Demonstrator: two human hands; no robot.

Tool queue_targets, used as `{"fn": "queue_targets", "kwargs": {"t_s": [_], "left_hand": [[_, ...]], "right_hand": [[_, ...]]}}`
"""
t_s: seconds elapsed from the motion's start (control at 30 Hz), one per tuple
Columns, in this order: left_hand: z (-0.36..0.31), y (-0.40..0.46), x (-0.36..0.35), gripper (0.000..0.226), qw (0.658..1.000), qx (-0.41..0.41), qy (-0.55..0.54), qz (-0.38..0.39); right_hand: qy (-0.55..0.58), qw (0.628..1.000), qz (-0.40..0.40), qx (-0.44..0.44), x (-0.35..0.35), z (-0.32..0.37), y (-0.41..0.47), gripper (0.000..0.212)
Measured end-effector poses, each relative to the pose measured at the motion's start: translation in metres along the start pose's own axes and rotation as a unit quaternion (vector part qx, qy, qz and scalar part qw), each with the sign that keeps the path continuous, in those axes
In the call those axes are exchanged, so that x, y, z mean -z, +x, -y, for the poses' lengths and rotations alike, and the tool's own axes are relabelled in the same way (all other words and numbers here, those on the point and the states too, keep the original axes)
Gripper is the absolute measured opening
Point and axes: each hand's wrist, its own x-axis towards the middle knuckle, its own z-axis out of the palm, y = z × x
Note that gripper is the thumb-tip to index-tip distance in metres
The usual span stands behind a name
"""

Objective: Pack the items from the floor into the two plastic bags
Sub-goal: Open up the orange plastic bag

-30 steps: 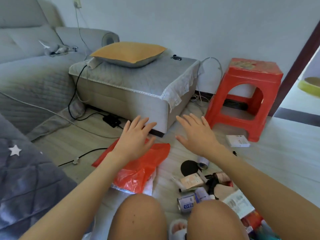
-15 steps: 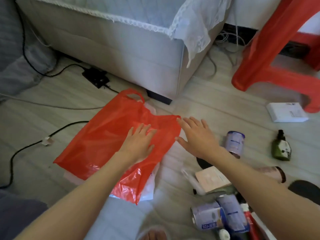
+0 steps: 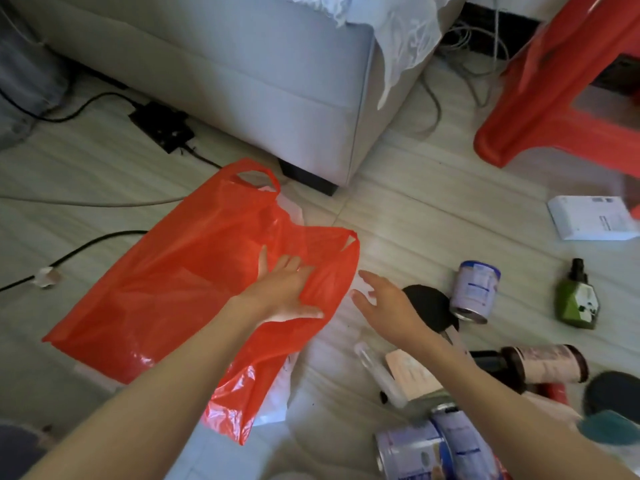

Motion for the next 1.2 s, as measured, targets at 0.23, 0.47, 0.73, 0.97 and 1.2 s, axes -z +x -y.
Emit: {"fn": "queue_targets", "kwargs": {"t_s": [0.23,0.47,0.73,0.97,1.2], "left_hand": [[-0.021,-0.037,0.029,0.021,0.950,-0.117,-0.062,-0.283],[-0.074,-0.102,0.129,0.013,0.875,-0.008,-0.196,-0.443],[-0.160,-0.213,0.219,0.028,0.850,-0.067,-0.408,-0.328],[-0.203,-0.282,0.227,0.049,0.798,-0.171,-0.526,-0.241],[-0.186,-0.293,0.210,0.037,0.827,-0.202,-0.204,-0.483]], "right_hand": [[0.354,0.931,-0.017,-0.090,0.019,0.032,-0.023,0.019],[0.370,0.915,-0.153,0.052,0.083,0.094,-0.105,0.017],[0.202,0.939,-0.228,0.162,0.147,0.146,-0.214,0.028],[0.187,0.907,-0.326,0.191,0.159,0.150,-0.267,0.025],[0.144,0.896,-0.377,0.187,0.165,0.133,-0.287,0.018]]}}
